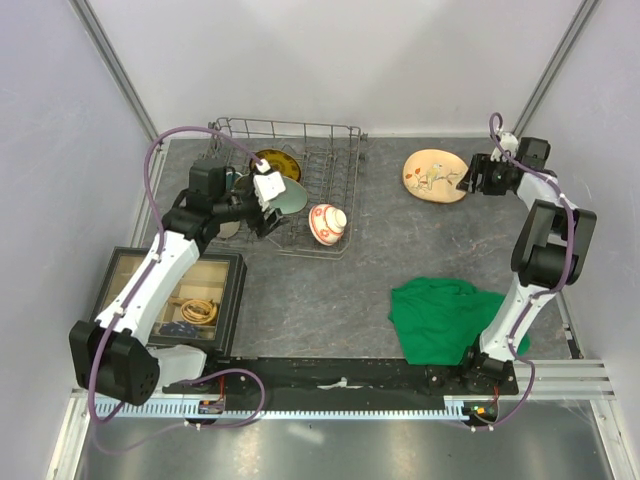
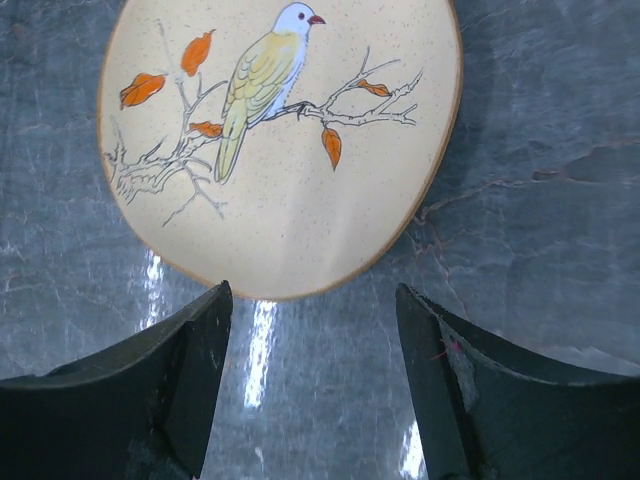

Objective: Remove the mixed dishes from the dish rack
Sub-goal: Place the plate at the center of the board, then pick up the plate from the dish rack.

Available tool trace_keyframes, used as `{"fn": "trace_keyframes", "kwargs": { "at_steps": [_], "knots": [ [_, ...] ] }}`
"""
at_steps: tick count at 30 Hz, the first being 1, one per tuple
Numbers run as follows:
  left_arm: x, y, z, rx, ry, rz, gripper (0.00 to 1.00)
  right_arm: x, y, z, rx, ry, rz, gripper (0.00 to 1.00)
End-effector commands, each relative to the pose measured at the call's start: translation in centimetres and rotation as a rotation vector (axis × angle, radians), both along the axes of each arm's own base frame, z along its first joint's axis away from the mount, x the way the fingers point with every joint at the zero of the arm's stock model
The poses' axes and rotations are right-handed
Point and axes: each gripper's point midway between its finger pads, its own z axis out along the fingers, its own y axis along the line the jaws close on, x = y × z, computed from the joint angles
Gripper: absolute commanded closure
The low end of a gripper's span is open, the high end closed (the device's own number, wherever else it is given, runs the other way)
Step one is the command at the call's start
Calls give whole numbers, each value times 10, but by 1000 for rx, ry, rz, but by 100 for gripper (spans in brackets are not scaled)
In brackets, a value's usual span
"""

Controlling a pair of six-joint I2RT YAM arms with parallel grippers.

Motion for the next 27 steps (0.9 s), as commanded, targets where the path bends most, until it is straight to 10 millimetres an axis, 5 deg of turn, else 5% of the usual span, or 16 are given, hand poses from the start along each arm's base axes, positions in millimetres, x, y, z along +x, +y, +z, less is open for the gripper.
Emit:
{"fn": "trace_keyframes", "kwargs": {
  "at_steps": [1,10,11,27],
  "knots": [
    [37,15,40,148,-273,11,22,-9,-9,46,-171,-123,35,25],
    [69,30,47,422,-493,-98,22,-39,11,83,-158,-196,86,25],
    [72,31,34,453,-461,-136,22,-42,15,87,-143,-207,101,25],
    [123,28,-2,609,-518,-317,22,-73,38,87,-104,-220,192,25]
  ]
}}
